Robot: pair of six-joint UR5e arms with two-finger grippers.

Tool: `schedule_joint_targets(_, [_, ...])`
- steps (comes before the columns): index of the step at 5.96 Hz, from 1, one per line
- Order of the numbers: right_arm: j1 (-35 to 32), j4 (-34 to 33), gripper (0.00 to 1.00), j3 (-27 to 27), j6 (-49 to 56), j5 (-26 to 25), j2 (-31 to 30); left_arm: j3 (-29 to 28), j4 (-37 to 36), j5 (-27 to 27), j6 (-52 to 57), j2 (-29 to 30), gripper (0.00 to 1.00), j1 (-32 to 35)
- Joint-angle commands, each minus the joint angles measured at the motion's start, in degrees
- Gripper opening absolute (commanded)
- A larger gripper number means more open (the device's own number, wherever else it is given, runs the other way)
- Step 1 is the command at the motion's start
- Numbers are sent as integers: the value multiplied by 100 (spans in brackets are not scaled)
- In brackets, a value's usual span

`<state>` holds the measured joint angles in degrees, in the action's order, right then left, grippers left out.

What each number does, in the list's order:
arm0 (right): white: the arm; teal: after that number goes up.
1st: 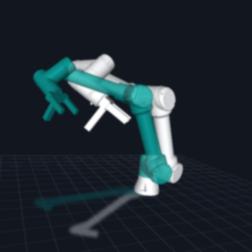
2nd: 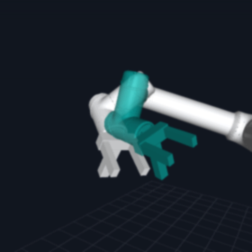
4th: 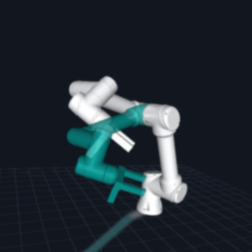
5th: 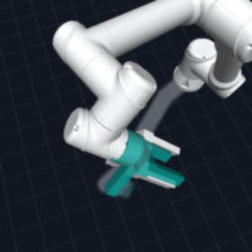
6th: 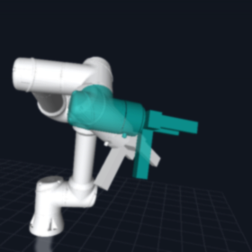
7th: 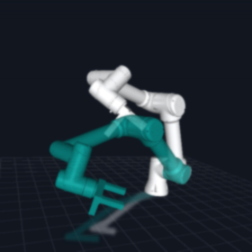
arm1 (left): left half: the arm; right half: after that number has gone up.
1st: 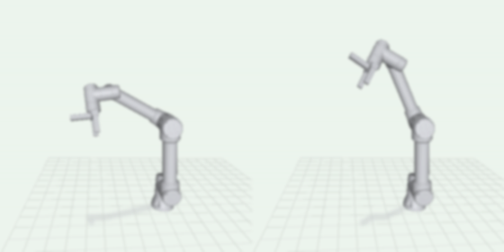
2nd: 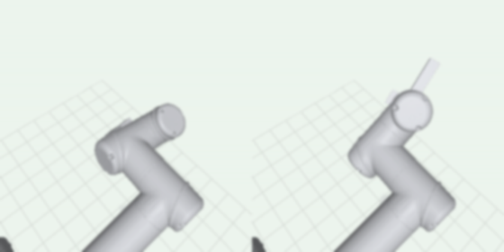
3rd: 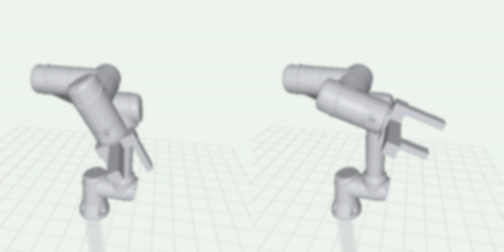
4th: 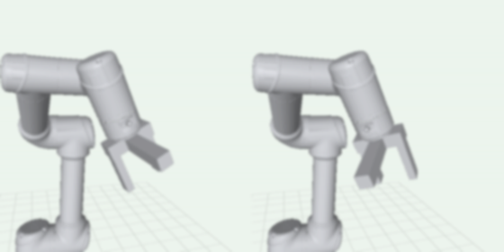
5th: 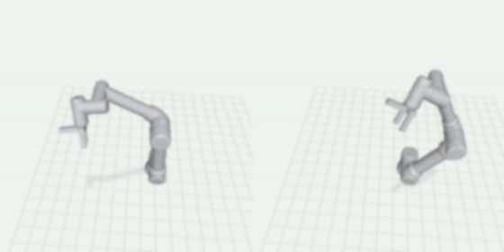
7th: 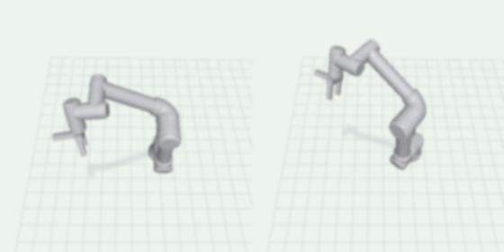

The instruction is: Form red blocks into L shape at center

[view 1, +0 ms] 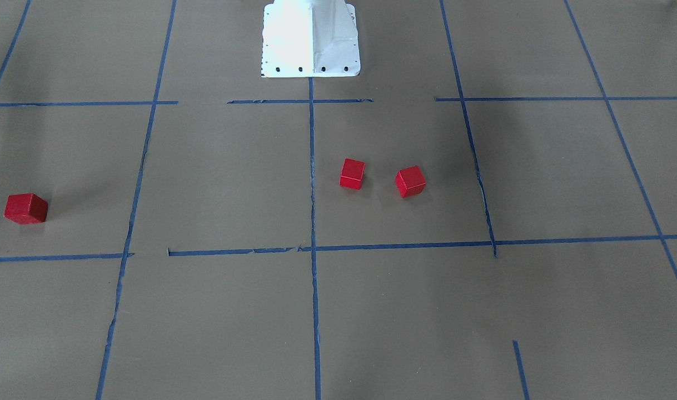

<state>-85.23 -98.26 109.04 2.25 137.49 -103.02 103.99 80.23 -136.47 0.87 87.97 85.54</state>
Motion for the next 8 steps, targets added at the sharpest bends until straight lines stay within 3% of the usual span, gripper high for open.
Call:
schedule_joint_targets(1, [-3, 0, 100, 3, -5, 5, 1, 277, 27, 6, 9, -260, 100, -20])
schedule_joint_targets(5, [6, 9, 100, 47, -5, 14, -8, 367, 45, -38, -43, -386, 100, -29])
schedule_joint_targets(8, [32, 270, 100, -32, 30, 348, 1, 280, 89, -116, -26, -404, 100, -29])
